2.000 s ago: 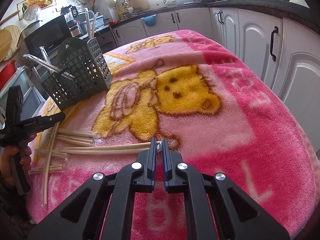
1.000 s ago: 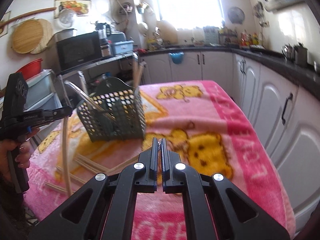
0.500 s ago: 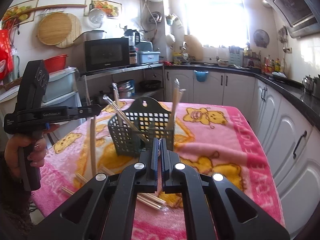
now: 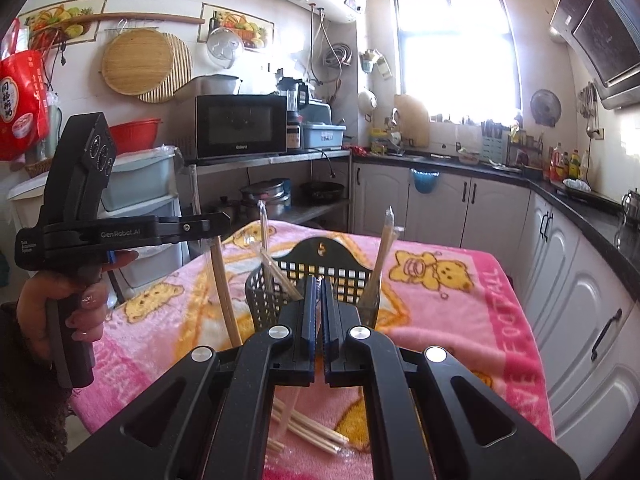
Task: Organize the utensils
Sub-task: 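Lift both held chopsticks up over the green caddy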
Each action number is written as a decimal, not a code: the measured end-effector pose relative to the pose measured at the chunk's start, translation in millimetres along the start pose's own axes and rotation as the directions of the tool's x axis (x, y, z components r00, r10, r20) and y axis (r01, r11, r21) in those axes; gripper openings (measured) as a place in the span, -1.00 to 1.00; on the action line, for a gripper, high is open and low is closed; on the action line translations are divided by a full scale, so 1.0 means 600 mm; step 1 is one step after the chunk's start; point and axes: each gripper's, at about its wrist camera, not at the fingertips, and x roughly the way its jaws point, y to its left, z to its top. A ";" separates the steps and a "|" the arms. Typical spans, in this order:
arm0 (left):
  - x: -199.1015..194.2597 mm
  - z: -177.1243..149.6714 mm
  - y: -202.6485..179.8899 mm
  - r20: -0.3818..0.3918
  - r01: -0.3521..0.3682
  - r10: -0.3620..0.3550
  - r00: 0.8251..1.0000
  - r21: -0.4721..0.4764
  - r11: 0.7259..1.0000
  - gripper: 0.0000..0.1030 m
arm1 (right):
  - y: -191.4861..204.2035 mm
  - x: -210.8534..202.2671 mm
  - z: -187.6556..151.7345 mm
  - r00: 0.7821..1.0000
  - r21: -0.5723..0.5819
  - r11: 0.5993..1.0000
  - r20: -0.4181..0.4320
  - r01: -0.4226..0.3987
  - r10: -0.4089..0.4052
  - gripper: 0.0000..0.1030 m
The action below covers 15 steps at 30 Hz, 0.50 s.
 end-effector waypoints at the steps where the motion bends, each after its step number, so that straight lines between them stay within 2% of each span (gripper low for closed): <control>1: -0.003 0.006 0.000 0.007 -0.001 0.001 1.000 0.003 1.000 -0.96 | 0.000 0.000 0.005 1.000 0.001 1.000 0.005 0.000 0.000 -0.95; 8: -0.033 0.051 0.002 0.081 -0.030 0.027 0.996 0.031 0.999 -0.96 | -0.002 -0.007 0.055 0.997 -0.017 1.000 0.071 0.006 -0.004 -0.95; 15: -0.065 0.101 -0.001 0.166 -0.084 0.071 0.984 0.069 0.994 -0.96 | -0.005 -0.008 0.100 0.991 -0.036 0.999 0.133 0.017 -0.012 -0.95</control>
